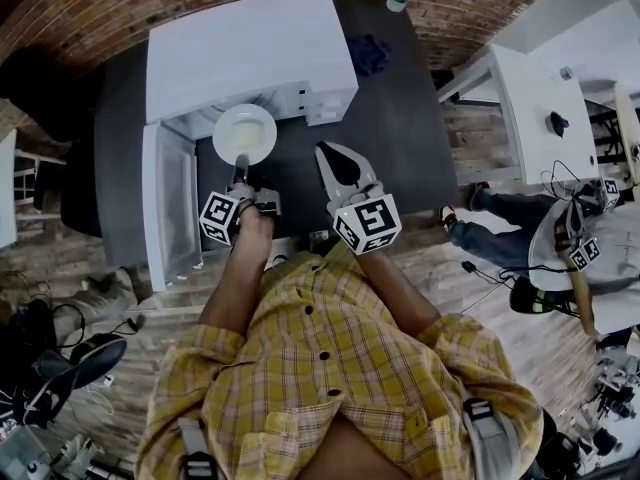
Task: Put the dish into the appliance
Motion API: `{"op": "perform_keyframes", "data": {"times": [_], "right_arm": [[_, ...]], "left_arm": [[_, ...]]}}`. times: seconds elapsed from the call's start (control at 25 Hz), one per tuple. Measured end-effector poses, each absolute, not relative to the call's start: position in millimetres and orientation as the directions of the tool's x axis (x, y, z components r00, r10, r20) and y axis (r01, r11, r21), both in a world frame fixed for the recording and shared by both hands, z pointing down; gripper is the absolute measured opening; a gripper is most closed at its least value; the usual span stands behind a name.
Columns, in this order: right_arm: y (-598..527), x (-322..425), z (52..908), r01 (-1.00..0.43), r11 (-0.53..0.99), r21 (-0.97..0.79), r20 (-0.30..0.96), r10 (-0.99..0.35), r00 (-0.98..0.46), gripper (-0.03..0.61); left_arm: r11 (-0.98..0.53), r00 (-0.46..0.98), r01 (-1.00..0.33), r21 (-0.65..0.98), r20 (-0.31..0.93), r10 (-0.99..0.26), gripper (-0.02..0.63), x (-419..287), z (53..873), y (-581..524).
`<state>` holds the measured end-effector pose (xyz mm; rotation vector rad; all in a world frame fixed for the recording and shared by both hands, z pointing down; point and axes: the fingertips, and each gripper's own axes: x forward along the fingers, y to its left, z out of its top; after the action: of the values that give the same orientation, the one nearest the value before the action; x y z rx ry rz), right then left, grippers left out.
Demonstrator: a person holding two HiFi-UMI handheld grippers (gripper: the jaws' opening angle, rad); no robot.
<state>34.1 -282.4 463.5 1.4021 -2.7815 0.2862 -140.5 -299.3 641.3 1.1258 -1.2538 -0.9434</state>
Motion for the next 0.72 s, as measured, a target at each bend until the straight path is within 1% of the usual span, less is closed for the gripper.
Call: {"op": "perform_keyframes", "data": {"times": [0.24, 0.72], "right_arm": [[-289, 35, 466, -0.797, 0.582, -0.163, 0.104, -0.793, -0.601, 0.005], [-294, 31, 472, -0.796, 0.582, -0.166, 0.118, -0.790, -0.602, 0.005]], "left_arm": [[0.238, 0.065, -0.017, 0.971, 0.239, -0.969, 0.005, -143, 654, -314], [0.250, -0.010, 0.011, 0.968, 0.250, -0.968, 0.005, -155, 662, -338]]}}
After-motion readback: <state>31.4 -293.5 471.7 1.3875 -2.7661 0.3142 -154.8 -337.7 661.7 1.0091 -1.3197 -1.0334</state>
